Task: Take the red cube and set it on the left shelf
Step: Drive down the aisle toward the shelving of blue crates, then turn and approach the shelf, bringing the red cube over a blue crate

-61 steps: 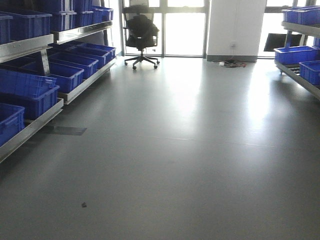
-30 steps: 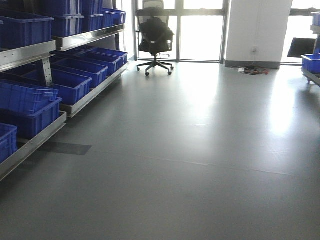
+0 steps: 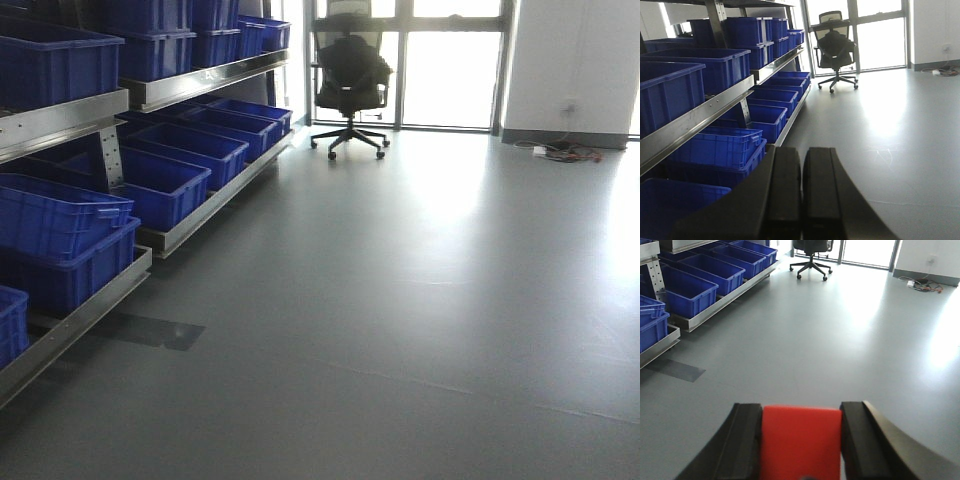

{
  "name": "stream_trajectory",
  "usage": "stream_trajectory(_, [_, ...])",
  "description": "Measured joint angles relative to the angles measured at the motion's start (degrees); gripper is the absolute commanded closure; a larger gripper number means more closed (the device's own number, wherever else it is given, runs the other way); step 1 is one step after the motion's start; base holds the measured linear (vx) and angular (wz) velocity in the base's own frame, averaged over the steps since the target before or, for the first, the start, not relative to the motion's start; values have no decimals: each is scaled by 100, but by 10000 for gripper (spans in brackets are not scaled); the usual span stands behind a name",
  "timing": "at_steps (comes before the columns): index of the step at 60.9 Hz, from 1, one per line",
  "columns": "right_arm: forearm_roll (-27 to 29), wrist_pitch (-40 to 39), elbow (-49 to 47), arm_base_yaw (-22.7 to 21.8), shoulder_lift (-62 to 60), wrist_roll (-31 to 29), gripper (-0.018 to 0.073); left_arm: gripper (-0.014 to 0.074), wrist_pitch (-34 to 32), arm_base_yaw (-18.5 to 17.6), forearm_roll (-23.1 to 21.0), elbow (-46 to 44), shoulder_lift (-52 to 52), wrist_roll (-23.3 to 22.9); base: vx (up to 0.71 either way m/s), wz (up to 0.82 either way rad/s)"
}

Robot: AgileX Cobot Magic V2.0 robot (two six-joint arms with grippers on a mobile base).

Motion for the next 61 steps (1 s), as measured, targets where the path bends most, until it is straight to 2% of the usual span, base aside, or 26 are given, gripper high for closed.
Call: stream_trajectory(61, [0,0,0,0,0,0,500,491,0,0,0,0,0,0,51,38])
